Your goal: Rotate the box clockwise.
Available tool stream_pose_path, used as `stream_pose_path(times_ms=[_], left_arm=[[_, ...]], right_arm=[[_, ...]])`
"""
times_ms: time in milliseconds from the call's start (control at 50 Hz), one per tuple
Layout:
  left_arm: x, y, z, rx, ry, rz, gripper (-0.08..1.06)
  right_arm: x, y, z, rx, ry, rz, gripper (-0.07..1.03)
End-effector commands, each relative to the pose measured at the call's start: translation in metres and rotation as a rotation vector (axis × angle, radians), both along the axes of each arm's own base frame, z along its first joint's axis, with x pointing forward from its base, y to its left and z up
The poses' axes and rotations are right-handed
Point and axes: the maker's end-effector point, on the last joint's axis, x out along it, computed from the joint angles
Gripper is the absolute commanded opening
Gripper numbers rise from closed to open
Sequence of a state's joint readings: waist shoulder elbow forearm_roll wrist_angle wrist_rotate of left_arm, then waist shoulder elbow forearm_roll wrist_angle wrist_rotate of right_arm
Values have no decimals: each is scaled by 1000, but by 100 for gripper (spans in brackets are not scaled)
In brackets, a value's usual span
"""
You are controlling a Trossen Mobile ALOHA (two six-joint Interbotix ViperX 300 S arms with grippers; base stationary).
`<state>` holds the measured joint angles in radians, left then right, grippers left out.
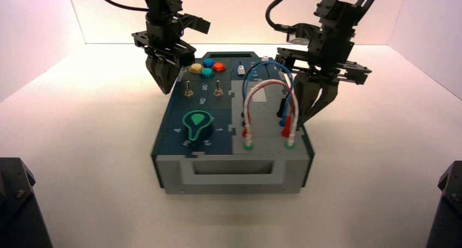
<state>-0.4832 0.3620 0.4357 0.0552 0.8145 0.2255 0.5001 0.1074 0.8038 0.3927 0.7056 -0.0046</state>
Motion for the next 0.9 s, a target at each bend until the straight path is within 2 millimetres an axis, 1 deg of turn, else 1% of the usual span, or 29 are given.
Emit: stream_pose_path(times_ms=[20,200,260,360,420,440,460,520,540,580,660,740,800,860,900], left_arm=[[13,-21,13,-39,-59,-34,-3],[18,-24,15,-47,-73,-35,-3],[20,-21,18,-51,-82,-25,-3],[24,-10,27,-59,-99,6,-3],[27,-1,37,-66,-117,32,-3],[28,11,51,-75,-141,61,-3],[28,15,56,-78,-148,70,-3],[22,25,70,-83,-164,87,-3],[13,29,86,-89,-178,91,-3],[6,32,94,-93,-184,97,-3],[-3,35,104,-95,-187,113,-3],[-10,38,112,-101,-199,119,-3],[-20,41,118,-107,-207,127,-3],[-27,43,122,-113,-213,137,-3],[-29,44,123,-116,-217,141,-3]], right_arm=[[-2,25,12,47,-34,36,-2],[-3,23,7,35,-34,42,-2],[-4,19,5,28,-37,44,-2],[-1,9,3,15,-58,32,-2],[2,3,3,13,-71,12,-2],[4,-6,5,9,-89,-4,-2],[4,-9,7,9,-97,-9,-2],[6,-13,16,17,-131,-14,-2],[6,-14,32,40,-178,-12,-2],[6,-13,45,58,-200,-8,-2],[-3,-13,61,77,-203,9,-2],[-11,-13,73,90,-202,28,-2],[-18,-15,83,102,-220,47,-2],[-20,-16,92,113,-248,55,-2],[-21,-17,94,115,-256,57,-2]])
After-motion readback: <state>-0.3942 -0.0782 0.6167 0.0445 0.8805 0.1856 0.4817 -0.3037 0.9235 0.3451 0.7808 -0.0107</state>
